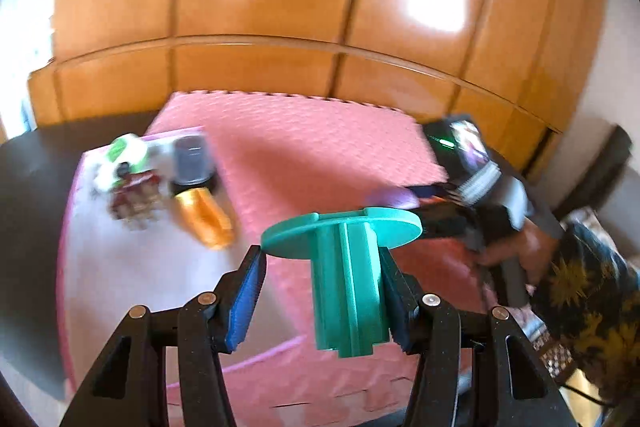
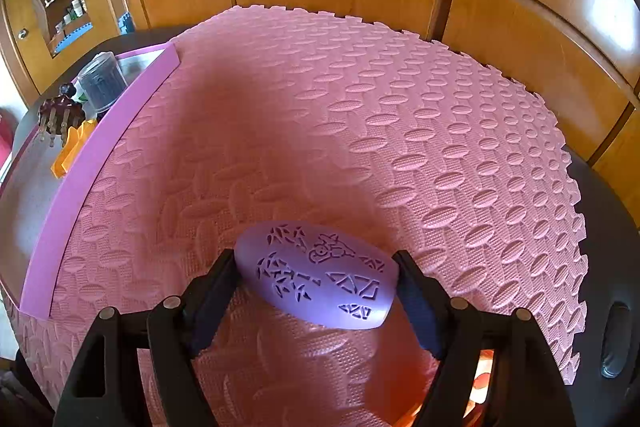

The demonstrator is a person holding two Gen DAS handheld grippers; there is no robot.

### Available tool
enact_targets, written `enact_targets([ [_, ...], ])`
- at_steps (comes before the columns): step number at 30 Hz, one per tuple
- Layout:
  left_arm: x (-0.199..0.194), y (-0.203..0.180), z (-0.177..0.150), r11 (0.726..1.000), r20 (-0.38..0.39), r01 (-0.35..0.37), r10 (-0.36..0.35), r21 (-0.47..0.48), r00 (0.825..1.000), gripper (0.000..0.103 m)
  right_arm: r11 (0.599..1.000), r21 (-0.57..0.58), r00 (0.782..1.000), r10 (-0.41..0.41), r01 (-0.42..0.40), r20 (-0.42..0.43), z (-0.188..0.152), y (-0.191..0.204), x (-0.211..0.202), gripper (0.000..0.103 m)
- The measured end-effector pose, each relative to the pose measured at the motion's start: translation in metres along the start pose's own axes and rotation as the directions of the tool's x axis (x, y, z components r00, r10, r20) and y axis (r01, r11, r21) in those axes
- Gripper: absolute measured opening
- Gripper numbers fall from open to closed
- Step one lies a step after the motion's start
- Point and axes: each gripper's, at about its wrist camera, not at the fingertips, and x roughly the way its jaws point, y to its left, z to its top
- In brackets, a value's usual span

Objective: Organize rigid objects
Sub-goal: 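Carry the teal piece into the tray and release it with the left gripper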

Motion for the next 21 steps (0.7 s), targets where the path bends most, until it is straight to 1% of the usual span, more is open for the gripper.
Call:
enact_targets([
  [3,-0.003,0.021,0.003,0.998,0.009,-0.046,0.046,-0.046,0.999,0.055,1.0,0.0,1.0,-0.002,0.002,0.0,0.0,0.001,0.001,0.078],
  [5,-0.001,0.04,0.004,0.993,-0.001,-0.088,0.088,-0.082,0.996,0.055,1.0,0.0,1.0,-0.003,0.003,0.001,0.0,0.001,0.0,0.078],
  [7,0.006,0.064,0.004,0.979,-0.047,-0.16,0.155,-0.128,0.987,0.055,1.0,-0.002,1.0,-0.003,0.003,0.004,0.0,0.001,0.0,0.078],
  [8,0.012,0.073,0.003,0.971,-0.075,-0.186,0.176,-0.15,0.982,0.055,1.0,-0.002,1.0,-0.004,0.004,0.004,0.0,0.001,0.0,0.078],
  [11,0.022,0.1,0.0,0.952,-0.144,-0.238,0.212,-0.194,0.967,0.055,1.0,0.0,1.0,-0.006,0.006,0.005,0.0,0.001,0.0,0.078],
  [16,0.04,0.127,0.001,0.932,-0.184,-0.314,0.282,-0.179,0.942,0.055,1.0,0.004,1.0,-0.009,0.009,0.008,0.001,0.001,0.0,0.078],
  [19,0.054,0.143,0.005,0.926,-0.202,-0.34,0.305,-0.167,0.931,0.055,1.0,0.004,1.0,-0.01,0.01,0.009,0.001,0.001,0.0,0.078],
  [21,0.066,0.152,0.009,0.918,-0.215,-0.366,0.331,-0.151,0.919,0.054,1.0,0.004,1.0,-0.01,0.01,0.008,0.001,0.002,0.0,0.078],
])
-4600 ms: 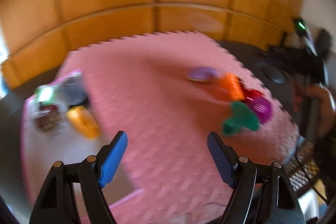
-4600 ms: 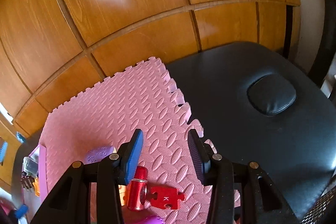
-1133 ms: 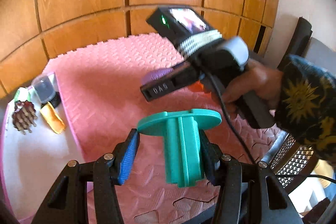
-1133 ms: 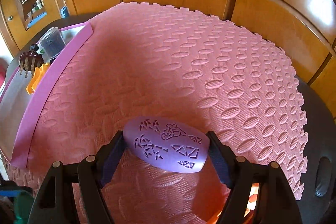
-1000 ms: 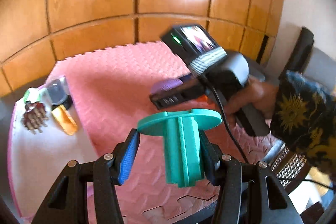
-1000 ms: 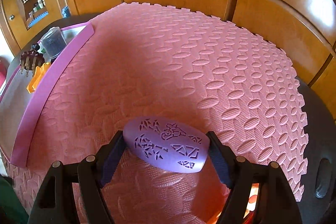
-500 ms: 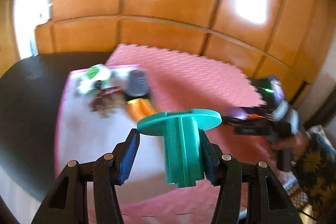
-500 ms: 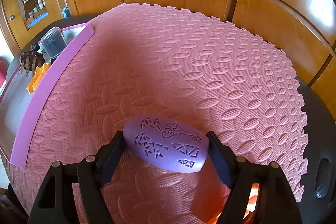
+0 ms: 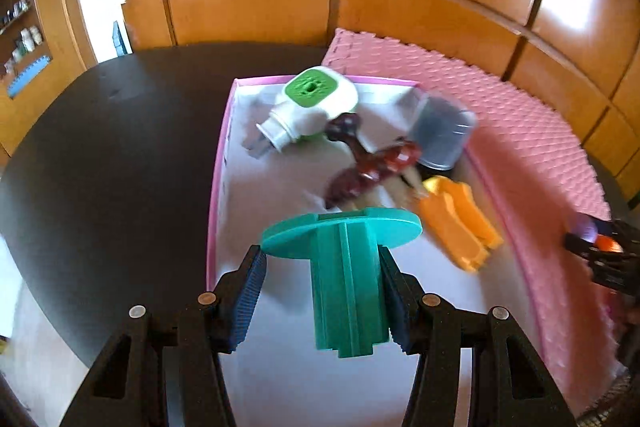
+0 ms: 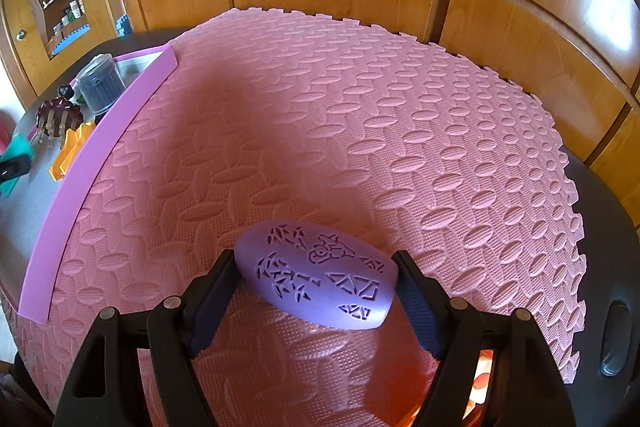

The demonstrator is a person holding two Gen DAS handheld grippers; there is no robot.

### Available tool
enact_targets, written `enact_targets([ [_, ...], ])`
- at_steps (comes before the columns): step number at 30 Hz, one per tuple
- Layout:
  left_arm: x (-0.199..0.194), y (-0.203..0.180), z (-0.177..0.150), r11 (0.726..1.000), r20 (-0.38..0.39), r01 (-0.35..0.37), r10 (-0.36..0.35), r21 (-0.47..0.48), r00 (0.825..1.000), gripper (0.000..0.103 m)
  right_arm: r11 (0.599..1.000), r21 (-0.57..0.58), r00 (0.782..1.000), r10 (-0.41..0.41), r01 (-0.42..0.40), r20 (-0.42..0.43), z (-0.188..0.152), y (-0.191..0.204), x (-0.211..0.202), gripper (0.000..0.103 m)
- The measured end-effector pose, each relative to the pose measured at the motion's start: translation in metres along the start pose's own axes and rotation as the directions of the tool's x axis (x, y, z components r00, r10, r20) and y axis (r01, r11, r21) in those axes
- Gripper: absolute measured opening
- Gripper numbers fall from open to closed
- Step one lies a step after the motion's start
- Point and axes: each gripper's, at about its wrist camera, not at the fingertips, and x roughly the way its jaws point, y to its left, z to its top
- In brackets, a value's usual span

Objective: Organize rigid objects
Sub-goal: 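Carry the teal piece into the tray and release it with the left gripper, then carry the purple oval soap into the tray and release it with the right gripper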

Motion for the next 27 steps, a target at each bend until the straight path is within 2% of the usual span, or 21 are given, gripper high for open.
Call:
enact_targets([
  [5,0.013,0.005,0.012,1.0,-0.018,-0.02,0.02,0.004,1.0,0.054,1.0,-0.001,1.0,-0.001,0.001,0.001,0.0,0.0,0.0,0.078],
  [9,0.007,0.005,0.01,1.0,-0.014,0.007,-0.007,-0.018,1.0,0.065,1.0,0.0,1.0,-0.001,0.001,0.001,0.001,0.0,0.0,0.078],
  [16,-0.012,0.0,-0.009,0.999,0.022,0.001,0.0,-0.033,1.0,0.07,1.0,-0.002,1.0,-0.001,0.001,0.0,0.001,0.0,-0.001,0.078],
  [18,-0.021,-0.001,-0.016,0.999,0.04,-0.015,0.017,-0.041,0.999,0.077,1.0,-0.001,1.0,-0.001,0.001,0.0,0.001,0.0,-0.001,0.078],
  [22,-0.038,-0.001,-0.03,0.997,0.065,-0.039,0.044,-0.072,0.997,0.077,1.0,-0.002,1.0,-0.003,0.003,0.002,0.001,0.0,-0.001,0.078],
  [27,-0.058,-0.007,-0.04,0.995,0.112,-0.076,0.082,-0.061,0.99,0.077,1.0,-0.005,1.0,-0.008,0.008,0.012,0.002,0.0,-0.002,0.078],
])
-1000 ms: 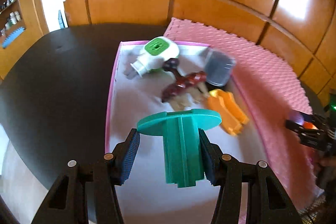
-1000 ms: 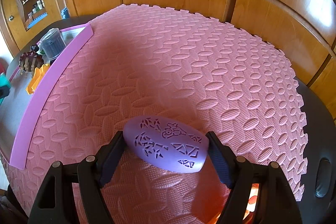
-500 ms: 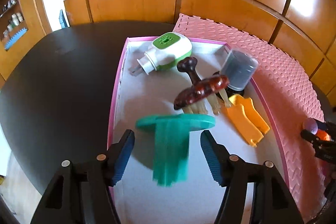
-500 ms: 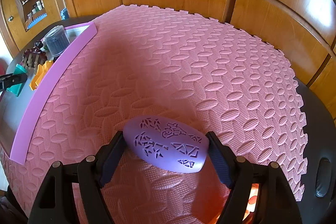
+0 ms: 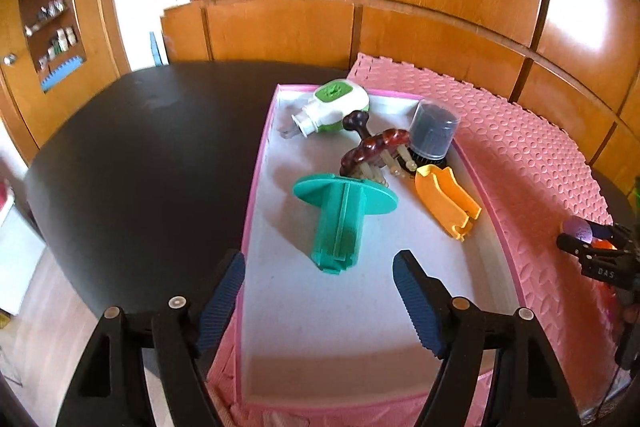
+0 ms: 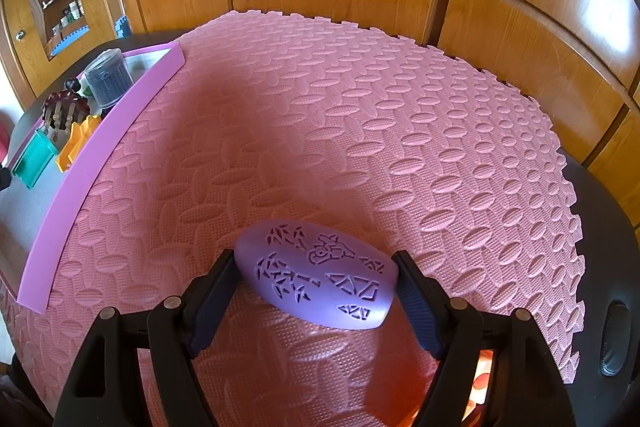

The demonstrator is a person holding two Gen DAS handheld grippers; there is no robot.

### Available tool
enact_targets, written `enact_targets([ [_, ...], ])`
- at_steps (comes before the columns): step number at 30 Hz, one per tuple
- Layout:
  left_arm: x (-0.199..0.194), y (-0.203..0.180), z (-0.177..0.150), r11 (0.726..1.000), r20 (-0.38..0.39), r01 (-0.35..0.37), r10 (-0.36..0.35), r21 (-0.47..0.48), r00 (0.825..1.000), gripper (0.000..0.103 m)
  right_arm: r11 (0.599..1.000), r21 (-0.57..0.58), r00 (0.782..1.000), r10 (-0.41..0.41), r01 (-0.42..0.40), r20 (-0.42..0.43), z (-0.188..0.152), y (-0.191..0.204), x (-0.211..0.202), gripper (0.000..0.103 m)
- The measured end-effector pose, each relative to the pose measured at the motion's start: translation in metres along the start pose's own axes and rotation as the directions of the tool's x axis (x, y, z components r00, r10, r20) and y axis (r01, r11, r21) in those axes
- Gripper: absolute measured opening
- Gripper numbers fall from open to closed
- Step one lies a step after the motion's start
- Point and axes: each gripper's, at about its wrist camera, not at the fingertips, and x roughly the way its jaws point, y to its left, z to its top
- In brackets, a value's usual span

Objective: Organize rigid objects
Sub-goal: 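Carry the purple oval soap into the tray and release it with the right gripper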

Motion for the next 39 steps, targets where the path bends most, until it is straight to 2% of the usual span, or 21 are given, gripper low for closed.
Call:
enact_targets([
  [8,-0.021,-0.006,-0.002,1.0,0.051,-0.007,0.007,0.007,0.999,0.077,1.0,-0.004,1.0,-0.012,0.012,0.015,-0.002,0.002,-0.002,0.078],
  [15,-0.028,-0.008,-0.006,1.0,0.066,-0.003,0.003,0.012,0.998,0.077,1.0,0.004,1.0,-0.021,0.021,0.008,-0.001,0.003,-0.002,0.078],
  [21,-0.031,-0.002,-0.009,1.0,0.072,0.006,-0.005,-0.012,0.997,0.077,0.997,0.015,0.997,-0.07,0.07,0.014,-0.002,0.009,-0.004,0.078],
  [28,-0.032,0.01,-0.013,0.999,0.072,0.012,-0.009,-0.039,0.997,0.077,0.994,0.049,0.995,-0.099,0.1,-0.035,0.004,0.011,-0.003,0.078],
  [36,-0.035,0.022,-0.02,0.998,0.077,0.007,-0.002,-0.063,0.997,0.077,0.983,0.058,0.984,-0.175,0.176,-0.034,0.004,0.021,-0.005,0.077],
  [39,-0.037,0.028,-0.022,0.998,0.079,0.0,0.005,-0.071,0.997,0.077,0.982,0.071,0.984,-0.172,0.174,-0.038,0.005,0.025,-0.008,0.077],
])
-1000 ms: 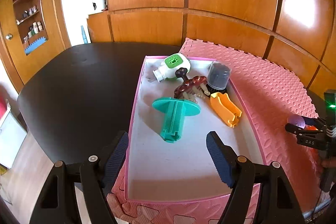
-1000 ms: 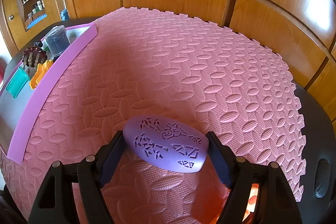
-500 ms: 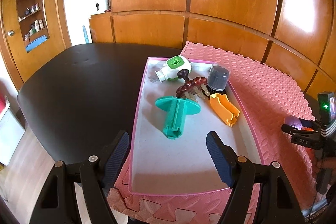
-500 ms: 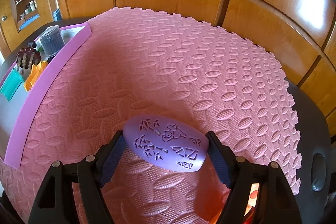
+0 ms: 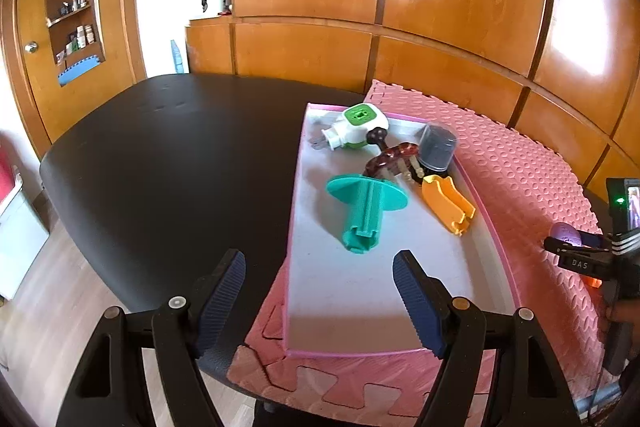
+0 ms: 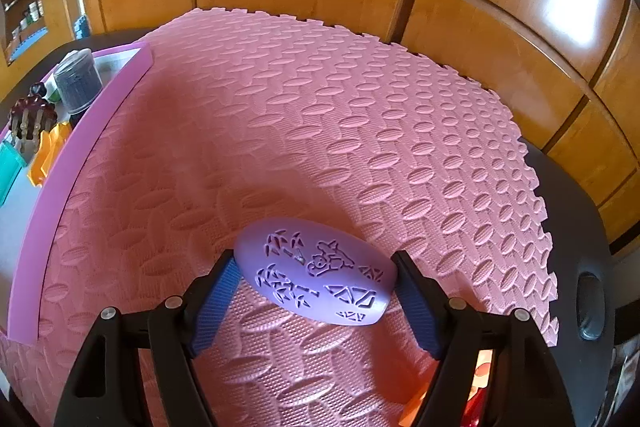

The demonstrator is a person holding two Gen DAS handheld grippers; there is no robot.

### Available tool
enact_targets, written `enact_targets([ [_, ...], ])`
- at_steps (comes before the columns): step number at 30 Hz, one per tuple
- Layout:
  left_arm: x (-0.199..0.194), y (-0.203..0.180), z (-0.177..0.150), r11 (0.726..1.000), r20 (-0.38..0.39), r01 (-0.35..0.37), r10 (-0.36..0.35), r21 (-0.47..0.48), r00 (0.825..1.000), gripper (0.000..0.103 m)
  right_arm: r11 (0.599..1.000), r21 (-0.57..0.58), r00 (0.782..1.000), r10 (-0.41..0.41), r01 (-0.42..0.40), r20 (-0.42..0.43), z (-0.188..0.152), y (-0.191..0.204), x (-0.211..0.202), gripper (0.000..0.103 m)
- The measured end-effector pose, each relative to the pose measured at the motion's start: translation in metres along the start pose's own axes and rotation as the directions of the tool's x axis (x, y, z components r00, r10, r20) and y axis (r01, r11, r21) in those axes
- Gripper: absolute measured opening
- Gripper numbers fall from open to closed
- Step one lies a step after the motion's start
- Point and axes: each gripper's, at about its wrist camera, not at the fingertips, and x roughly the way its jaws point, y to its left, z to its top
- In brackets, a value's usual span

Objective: Organize rigid objects
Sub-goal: 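Carry the purple oval soap into the tray and release it with the right gripper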

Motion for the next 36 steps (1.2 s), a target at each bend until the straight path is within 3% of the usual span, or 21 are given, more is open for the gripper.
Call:
enact_targets([
  [10,-0.001,0.011,0.0,0.999,0.012,-0.017,0.018,-0.027,1.0,0.077,0.981,-0.032,0.98,0.191,-0.189,0.055,0.01,0.052,-0.035,0.077],
  [20,0.0,0.018,0.0,0.999,0.016,-0.026,0.026,-0.042,1.0,0.077,0.922,-0.172,0.922,0.369,-0.348,0.113,0.025,0.118,-0.083,0.077],
  [28,0.0,0.029,-0.002,0.997,0.011,-0.048,0.049,-0.064,0.999,0.077,0.876,-0.275,0.905,0.423,-0.396,0.046,0.026,0.171,-0.081,0.077],
  [33,0.001,0.035,-0.003,0.995,0.01,-0.056,0.057,-0.077,0.998,0.077,0.865,-0.3,0.911,0.411,-0.403,-0.037,0.025,0.194,-0.064,0.077],
  [36,0.002,0.036,-0.004,0.995,0.005,-0.059,0.06,-0.081,0.998,0.077,0.876,-0.292,0.921,0.387,-0.383,-0.046,0.031,0.201,-0.051,0.077],
])
